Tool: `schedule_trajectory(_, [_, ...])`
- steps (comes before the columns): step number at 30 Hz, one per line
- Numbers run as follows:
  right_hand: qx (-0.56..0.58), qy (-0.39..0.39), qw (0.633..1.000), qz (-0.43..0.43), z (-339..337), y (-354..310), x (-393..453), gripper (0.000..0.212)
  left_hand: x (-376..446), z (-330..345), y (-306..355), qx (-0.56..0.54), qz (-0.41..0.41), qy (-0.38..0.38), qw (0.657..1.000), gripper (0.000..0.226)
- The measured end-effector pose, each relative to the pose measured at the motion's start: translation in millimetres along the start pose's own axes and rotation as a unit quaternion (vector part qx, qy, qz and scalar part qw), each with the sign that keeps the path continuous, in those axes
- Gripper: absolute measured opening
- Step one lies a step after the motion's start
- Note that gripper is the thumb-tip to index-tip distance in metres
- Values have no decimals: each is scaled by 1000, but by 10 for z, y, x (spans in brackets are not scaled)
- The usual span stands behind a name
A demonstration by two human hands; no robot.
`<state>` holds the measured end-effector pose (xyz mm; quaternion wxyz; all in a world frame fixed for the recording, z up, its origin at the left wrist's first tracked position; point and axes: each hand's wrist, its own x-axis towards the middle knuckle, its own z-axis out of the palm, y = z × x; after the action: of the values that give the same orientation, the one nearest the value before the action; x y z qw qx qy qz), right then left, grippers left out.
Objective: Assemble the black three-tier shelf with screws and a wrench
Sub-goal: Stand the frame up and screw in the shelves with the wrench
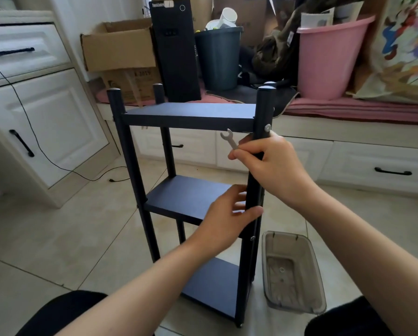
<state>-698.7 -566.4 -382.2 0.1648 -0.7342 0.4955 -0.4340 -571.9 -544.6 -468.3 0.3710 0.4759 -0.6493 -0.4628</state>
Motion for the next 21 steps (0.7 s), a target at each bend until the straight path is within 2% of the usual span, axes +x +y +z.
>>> schedule_trajectory(7, [48,-3,999,22,-7,33,8,15,30,93,-10,-15,12,44,999,15])
schedule_trajectory(12, [75,-24,997,-10,-14,2,8,17,-21,-25,84,-33,42,46,998,13])
schedule_trajectory(21, [191,-82,978,-16,-136,-65,100,18,-90,-230,133,-78,82,99,989,12])
